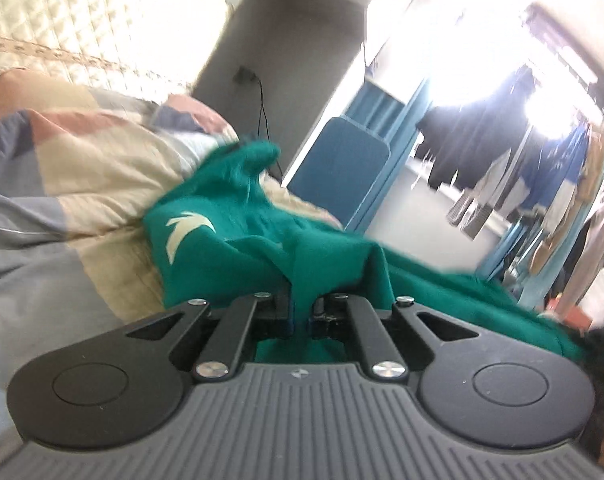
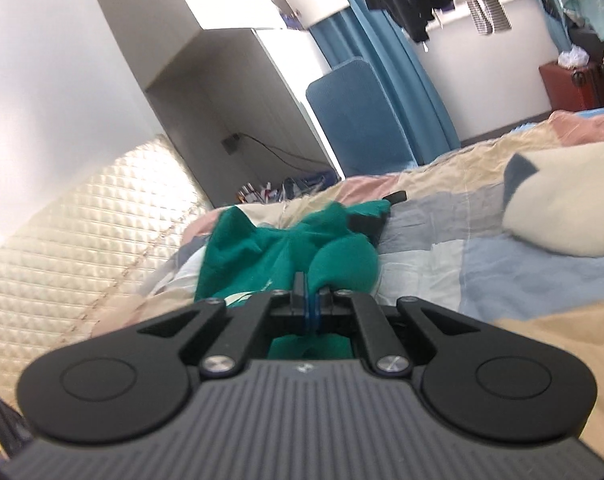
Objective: Fold large clothes
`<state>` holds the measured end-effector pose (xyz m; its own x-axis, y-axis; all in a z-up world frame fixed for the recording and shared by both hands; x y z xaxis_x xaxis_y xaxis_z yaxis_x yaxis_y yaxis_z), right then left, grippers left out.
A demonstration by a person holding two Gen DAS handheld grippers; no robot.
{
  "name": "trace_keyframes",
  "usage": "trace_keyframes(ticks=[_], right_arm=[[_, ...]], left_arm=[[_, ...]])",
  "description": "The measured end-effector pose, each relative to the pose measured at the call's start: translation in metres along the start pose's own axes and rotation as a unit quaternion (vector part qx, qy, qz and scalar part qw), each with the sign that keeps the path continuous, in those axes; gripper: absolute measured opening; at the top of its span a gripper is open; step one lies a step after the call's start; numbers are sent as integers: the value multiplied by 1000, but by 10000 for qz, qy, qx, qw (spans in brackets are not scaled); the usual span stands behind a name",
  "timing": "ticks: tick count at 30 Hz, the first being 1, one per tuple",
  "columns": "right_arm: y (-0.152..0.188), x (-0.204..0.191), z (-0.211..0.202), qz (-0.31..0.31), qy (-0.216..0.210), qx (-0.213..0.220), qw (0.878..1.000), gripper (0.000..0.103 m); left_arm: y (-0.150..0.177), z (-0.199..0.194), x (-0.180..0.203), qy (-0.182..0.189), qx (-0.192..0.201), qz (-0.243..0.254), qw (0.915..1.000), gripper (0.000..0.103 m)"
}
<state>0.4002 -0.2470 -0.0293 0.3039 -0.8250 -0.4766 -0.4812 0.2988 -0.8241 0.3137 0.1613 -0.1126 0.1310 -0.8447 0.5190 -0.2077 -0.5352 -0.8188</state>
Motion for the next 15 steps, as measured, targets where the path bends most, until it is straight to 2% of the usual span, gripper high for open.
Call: trace_keyframes(ticks=[6, 10, 12, 15], right_arm=[[31, -9, -82, -69, -84, 92, 9999, 5], [60, -10, -127, -143, -108, 29, 9998, 5], [78, -2, -136, 28, -89, -208, 9997, 5], [102, 15, -123, 197, 22, -917, 9956, 6]], left_arm=[[-8, -75, 15, -47, 188, -108, 9998, 6], [3, -114, 7, -407, 69, -170, 9990, 6], [15, -119, 0, -643, -171, -162, 9977, 6], [35, -115, -7, -1037, -614, -197, 9925, 6]])
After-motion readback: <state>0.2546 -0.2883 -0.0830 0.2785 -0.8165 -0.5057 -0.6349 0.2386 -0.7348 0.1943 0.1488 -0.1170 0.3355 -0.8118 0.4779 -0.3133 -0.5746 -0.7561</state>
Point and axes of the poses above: each gripper's, at about its wrist camera, not at the fingertips, and z roughly the way its jaws point, x to its right, y to its underside, the point moved 4 cm from there along z, roughly the way its jaws point, and after that the axes turned 1 degree about -z, right-handed, at the moved point
